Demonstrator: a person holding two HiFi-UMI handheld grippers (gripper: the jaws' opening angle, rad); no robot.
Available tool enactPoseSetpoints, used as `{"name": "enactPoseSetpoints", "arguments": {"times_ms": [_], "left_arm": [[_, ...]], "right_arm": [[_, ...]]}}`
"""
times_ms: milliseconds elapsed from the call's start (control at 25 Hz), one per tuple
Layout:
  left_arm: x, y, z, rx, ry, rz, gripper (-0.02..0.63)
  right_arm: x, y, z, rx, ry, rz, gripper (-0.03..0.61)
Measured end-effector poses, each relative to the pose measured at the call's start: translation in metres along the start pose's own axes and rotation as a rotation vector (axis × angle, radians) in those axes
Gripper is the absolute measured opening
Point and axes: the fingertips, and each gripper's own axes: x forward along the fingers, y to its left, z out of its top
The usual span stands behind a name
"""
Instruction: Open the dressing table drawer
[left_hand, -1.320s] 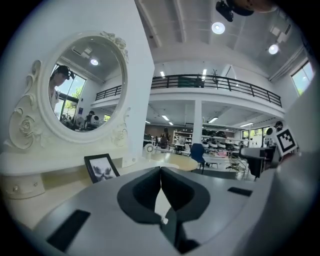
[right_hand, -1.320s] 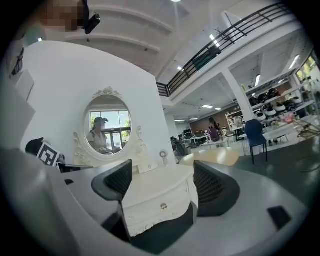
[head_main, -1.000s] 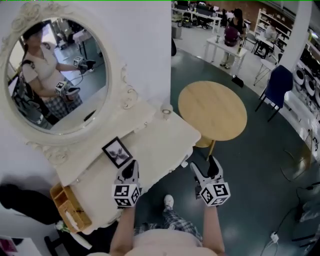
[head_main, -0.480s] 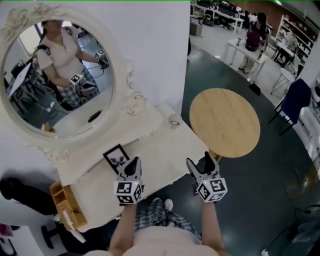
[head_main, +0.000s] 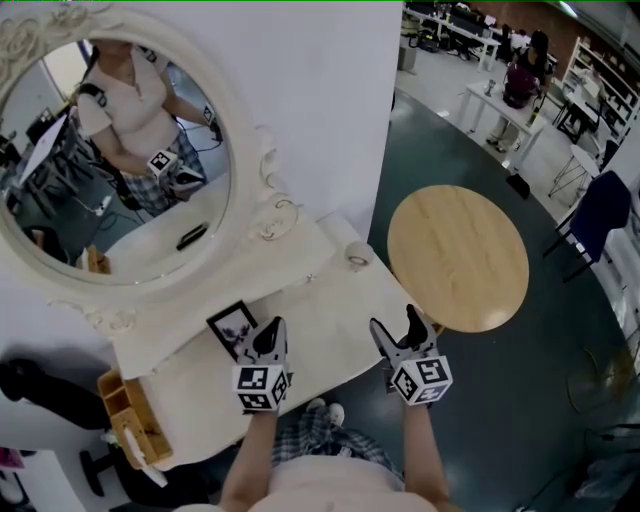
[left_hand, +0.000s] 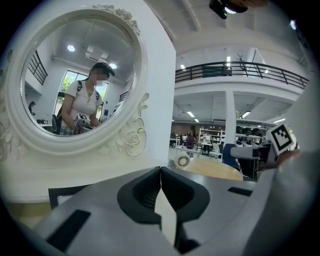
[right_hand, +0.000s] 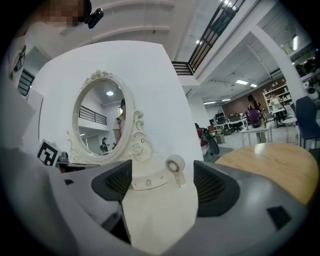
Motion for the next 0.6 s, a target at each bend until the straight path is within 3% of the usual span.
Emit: {"name": "enactPoseSetpoints", "arguments": {"times_ms": [280, 600], "left_arm": [[0.029, 0.010, -0.016, -0.002, 0.036, -0.014, 0.028], [0.073, 0.028, -0.038, -0.052, 0.048, 0.026, 0.028]], "right_arm": [[0.043, 0.008, -0.016, -0.034, 0.052, 0.042, 0.380], [0.114, 0.036, -0.051, -0.085, 0.140, 0.149, 0.368]]}}
